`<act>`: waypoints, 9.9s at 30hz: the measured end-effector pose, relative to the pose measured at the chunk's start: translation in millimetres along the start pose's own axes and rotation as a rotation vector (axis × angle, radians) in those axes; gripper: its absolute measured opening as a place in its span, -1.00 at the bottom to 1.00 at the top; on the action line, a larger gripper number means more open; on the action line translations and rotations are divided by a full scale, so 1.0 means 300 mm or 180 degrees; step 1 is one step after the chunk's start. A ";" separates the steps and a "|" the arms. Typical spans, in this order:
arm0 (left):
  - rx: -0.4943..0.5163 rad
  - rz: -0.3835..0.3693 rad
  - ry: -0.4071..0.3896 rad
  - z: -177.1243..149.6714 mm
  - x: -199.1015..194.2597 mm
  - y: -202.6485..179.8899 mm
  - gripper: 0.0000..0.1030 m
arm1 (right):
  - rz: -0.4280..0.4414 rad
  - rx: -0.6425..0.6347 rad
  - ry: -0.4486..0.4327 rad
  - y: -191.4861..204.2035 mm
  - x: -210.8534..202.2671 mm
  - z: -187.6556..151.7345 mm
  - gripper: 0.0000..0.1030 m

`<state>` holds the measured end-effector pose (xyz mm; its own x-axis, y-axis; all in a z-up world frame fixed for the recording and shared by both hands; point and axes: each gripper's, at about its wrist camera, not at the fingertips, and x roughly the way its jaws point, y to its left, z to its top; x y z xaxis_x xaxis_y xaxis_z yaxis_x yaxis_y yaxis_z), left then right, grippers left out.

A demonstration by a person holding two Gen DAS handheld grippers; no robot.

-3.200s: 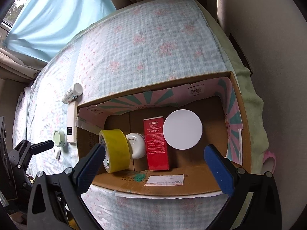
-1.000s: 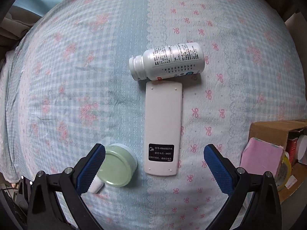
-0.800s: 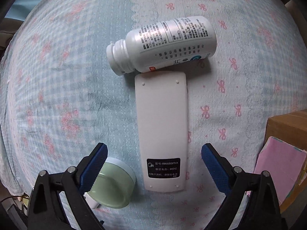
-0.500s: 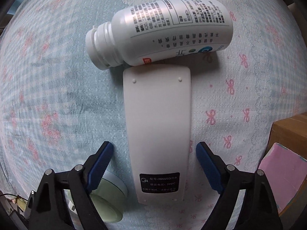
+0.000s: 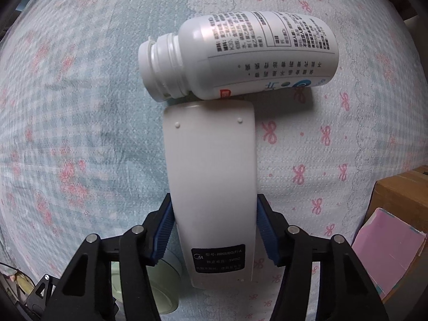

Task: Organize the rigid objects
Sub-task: 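Grasp the white earbud case with the left tool while the right tool grasps the white remote, then carry the earbud case and remote over the cardboard box with both tools, then open both tools to drop the earbud case and remote into the box, then withdraw both tools and approach the green jar and white pill bottle, then grasp the pale green jar with the left tool while the right tool grasps the white pill bottle, then carry the green jar and pill bottle over the cardboard box with both tools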

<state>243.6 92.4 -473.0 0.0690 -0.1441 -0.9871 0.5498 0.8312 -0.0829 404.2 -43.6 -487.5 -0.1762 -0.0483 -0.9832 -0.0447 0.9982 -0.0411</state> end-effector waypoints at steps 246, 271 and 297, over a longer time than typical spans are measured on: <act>-0.1232 0.0381 -0.0559 0.220 -0.442 -0.231 0.32 | 0.0253 -0.2850 -0.0576 -0.180 -0.595 -0.078 -0.08; -0.0144 0.0065 -0.1003 0.734 -0.672 -0.921 0.32 | 0.0612 -0.1024 -0.1185 -1.275 -0.903 -0.514 -0.08; -0.0008 0.0074 -0.0246 1.095 -0.160 -1.090 0.32 | 0.0775 -0.1174 -0.1133 -1.511 -0.392 -0.528 -0.10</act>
<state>334.0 -348.9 -353.6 0.1459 -0.1659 -0.9753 0.5451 0.8362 -0.0607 289.4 -496.2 -325.1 0.1152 0.2608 -0.9585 -0.3961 0.8969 0.1964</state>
